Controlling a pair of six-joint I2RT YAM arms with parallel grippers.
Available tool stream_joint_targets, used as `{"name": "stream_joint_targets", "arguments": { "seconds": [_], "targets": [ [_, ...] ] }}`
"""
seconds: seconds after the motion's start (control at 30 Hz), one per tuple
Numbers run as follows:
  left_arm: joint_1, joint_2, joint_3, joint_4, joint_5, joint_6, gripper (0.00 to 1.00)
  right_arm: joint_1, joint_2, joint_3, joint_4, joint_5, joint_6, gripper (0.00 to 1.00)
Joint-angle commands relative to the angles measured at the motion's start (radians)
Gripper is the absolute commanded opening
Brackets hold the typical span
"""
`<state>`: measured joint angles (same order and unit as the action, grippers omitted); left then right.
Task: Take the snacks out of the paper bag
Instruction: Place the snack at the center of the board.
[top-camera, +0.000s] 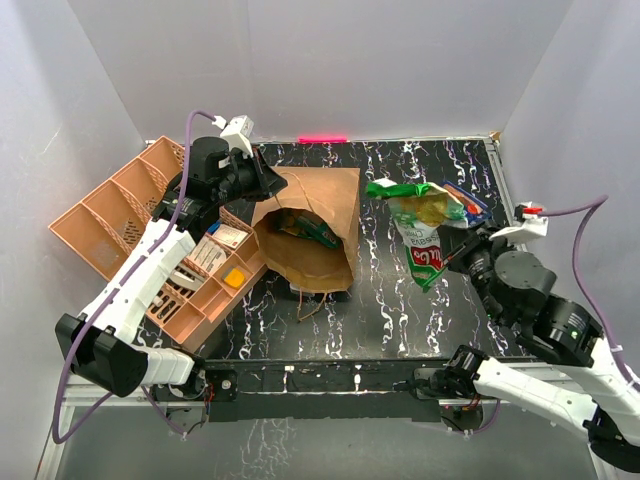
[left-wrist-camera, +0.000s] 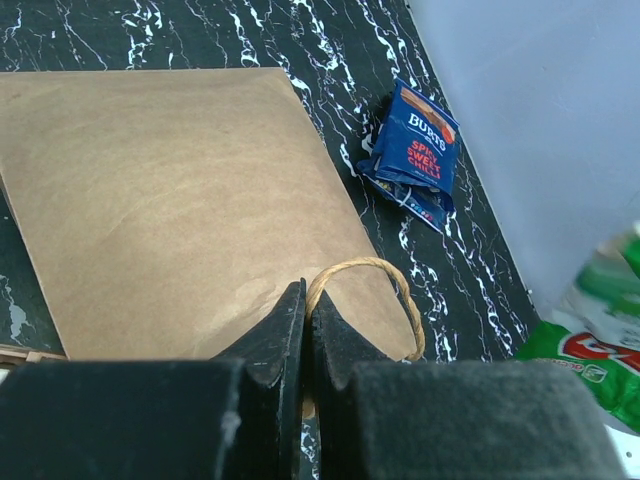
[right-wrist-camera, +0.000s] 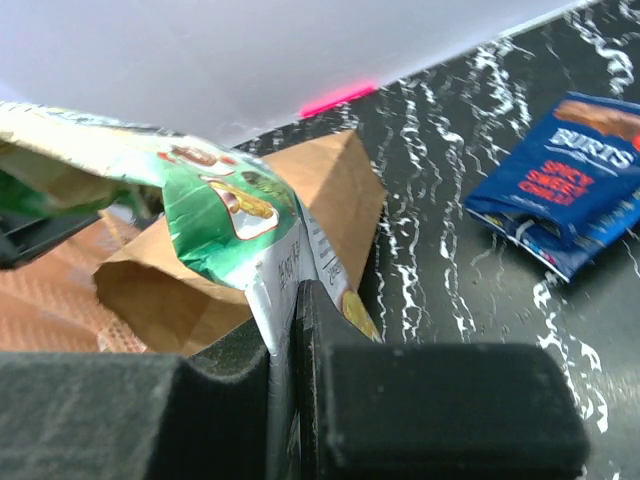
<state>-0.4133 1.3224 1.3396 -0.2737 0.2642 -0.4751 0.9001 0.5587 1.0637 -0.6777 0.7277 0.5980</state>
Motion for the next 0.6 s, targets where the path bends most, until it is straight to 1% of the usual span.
{"name": "stream_joint_targets", "arguments": {
  "seconds": [0.0,0.07,0.17,0.23,0.27,0.33,0.37,0.57],
  "targets": [
    [0.007,-0.035,0.020,0.001,-0.016,0.009,0.00,0.002,0.052,-0.040,-0.090,0.166,0.313,0.07],
    [0.007,-0.030,0.020,0.005,-0.009,0.005,0.00,0.002,0.084,-0.063,-0.086,0.180,0.392,0.07],
    [0.007,-0.023,0.025,0.002,0.006,0.000,0.00,0.002,0.155,-0.079,-0.037,0.200,0.426,0.07],
    [0.006,-0.025,0.028,0.001,0.009,-0.002,0.00,0.001,0.218,-0.080,-0.042,0.222,0.502,0.07],
    [0.007,-0.027,0.031,-0.002,0.009,-0.002,0.00,0.001,0.245,-0.074,-0.037,0.212,0.498,0.07],
    [0.007,-0.032,0.034,-0.009,0.006,0.002,0.00,0.001,0.294,-0.067,0.043,0.153,0.378,0.07],
    [0.006,-0.036,0.035,-0.012,0.004,0.004,0.00,0.002,0.322,-0.064,0.059,0.124,0.356,0.07],
    [0.007,-0.045,0.035,-0.019,-0.001,0.006,0.00,-0.017,0.442,-0.108,0.060,0.016,0.332,0.07]
  ]
}}
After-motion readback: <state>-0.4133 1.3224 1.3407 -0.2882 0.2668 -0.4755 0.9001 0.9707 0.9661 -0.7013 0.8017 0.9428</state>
